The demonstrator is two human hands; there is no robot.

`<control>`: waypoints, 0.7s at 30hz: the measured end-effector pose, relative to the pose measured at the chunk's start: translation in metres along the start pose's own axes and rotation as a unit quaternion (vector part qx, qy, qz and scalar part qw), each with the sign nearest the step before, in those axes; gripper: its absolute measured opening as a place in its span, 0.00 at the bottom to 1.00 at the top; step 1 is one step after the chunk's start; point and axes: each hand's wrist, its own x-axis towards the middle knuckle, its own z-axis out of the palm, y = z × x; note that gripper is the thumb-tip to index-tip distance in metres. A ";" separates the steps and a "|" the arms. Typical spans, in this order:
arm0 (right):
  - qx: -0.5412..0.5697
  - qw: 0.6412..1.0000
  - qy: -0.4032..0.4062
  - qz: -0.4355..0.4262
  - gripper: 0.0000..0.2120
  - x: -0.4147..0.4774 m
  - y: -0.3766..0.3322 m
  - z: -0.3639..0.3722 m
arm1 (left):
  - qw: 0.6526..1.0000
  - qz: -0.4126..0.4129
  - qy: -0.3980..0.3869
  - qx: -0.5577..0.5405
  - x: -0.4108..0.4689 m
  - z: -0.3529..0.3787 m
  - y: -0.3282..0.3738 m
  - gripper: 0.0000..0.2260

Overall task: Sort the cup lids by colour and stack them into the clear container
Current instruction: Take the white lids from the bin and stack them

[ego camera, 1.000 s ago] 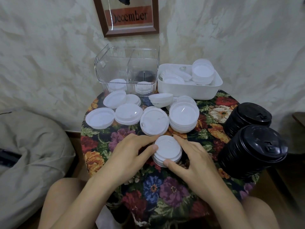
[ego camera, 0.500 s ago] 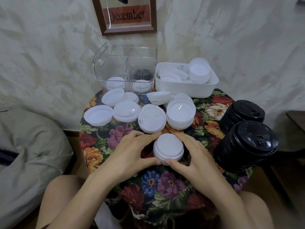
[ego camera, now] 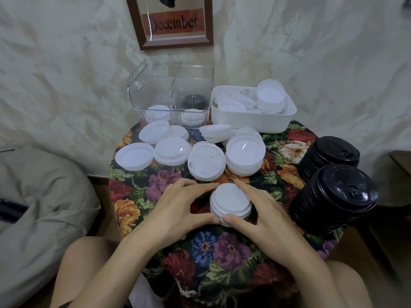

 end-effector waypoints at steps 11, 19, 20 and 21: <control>0.015 1.000 -0.012 0.016 0.39 -0.001 0.000 0.002 | 0.999 -0.026 0.000 0.019 0.001 0.005 -0.005 0.34; 0.053 0.998 0.015 0.028 0.36 -0.003 0.001 0.005 | 0.999 -0.024 0.001 0.020 -0.001 0.007 -0.006 0.34; 0.055 0.998 0.012 0.028 0.37 -0.003 0.001 0.004 | 1.000 -0.023 0.001 0.020 -0.001 0.007 -0.006 0.33; 0.055 0.998 0.009 0.028 0.37 -0.003 0.002 0.003 | 1.000 -0.023 0.001 0.018 -0.001 0.007 -0.007 0.33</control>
